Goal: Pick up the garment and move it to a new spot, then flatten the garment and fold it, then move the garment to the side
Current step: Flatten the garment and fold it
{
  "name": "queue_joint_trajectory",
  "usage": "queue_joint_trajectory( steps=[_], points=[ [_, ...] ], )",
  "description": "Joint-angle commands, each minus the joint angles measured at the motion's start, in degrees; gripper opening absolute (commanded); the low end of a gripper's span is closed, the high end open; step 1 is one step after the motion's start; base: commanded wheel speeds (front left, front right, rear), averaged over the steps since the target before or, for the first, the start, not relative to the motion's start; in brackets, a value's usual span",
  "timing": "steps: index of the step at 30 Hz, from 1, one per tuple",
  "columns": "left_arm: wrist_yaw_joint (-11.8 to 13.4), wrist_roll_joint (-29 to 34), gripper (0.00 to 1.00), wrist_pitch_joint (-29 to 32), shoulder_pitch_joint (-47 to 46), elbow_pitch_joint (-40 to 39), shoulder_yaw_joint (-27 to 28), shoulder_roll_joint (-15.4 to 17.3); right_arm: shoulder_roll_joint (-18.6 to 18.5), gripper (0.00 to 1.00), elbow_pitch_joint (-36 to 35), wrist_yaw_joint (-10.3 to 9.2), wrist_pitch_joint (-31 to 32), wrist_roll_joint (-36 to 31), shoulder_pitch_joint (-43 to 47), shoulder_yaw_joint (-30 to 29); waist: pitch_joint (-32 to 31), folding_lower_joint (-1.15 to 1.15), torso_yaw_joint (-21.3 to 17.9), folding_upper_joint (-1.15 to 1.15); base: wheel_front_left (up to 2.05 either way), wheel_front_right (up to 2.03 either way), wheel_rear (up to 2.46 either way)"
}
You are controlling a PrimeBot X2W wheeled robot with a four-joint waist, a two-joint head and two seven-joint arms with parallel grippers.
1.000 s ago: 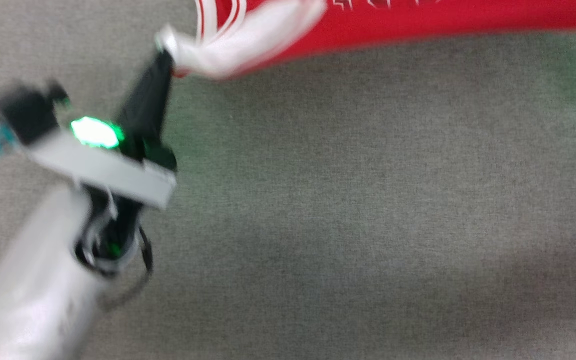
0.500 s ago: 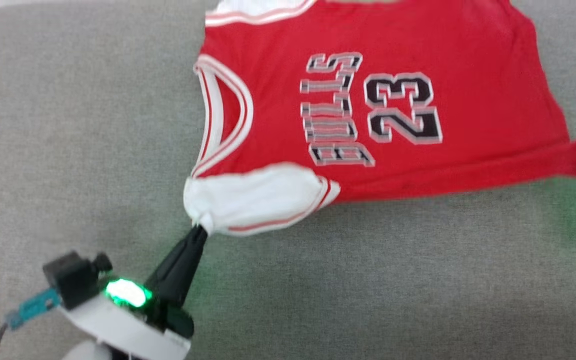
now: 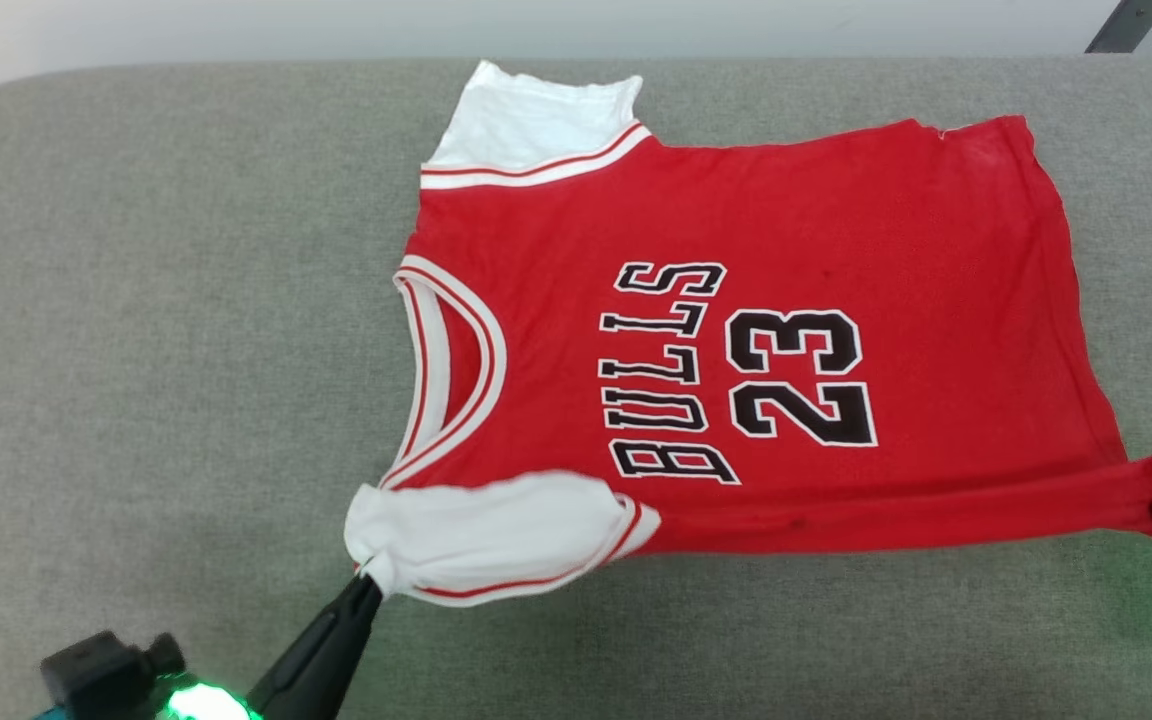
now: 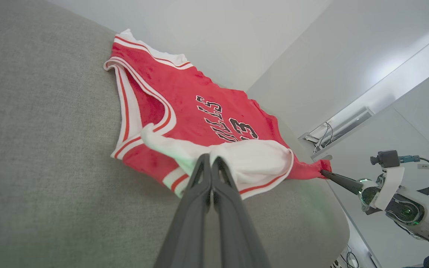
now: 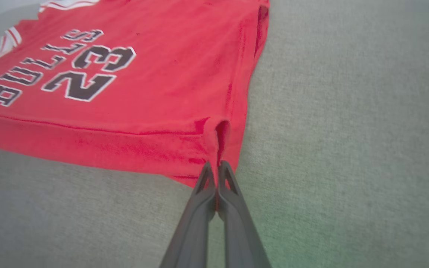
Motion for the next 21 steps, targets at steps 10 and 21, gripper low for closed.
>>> queue_joint_trajectory(
  steps=[10, 21],
  points=[
    [0.17, -3.67, 0.00, 0.23, -19.79, 5.58, -8.94, -0.87, 12.41, 0.00, -7.25, -0.10, 15.26, -12.08, -3.43, -13.25, 0.46, 0.00, 1.59, 0.00, 0.00, 0.00, 0.00],
    [0.17, -9.73, 0.00, -0.12, -39.47, 24.33, -15.65, -4.51, 18.72, 0.00, 3.07, -0.10, 17.47, -13.33, -16.19, -15.32, 5.00, 0.00, 0.98, 0.00, 0.00, 0.00, 0.00]
  ],
)
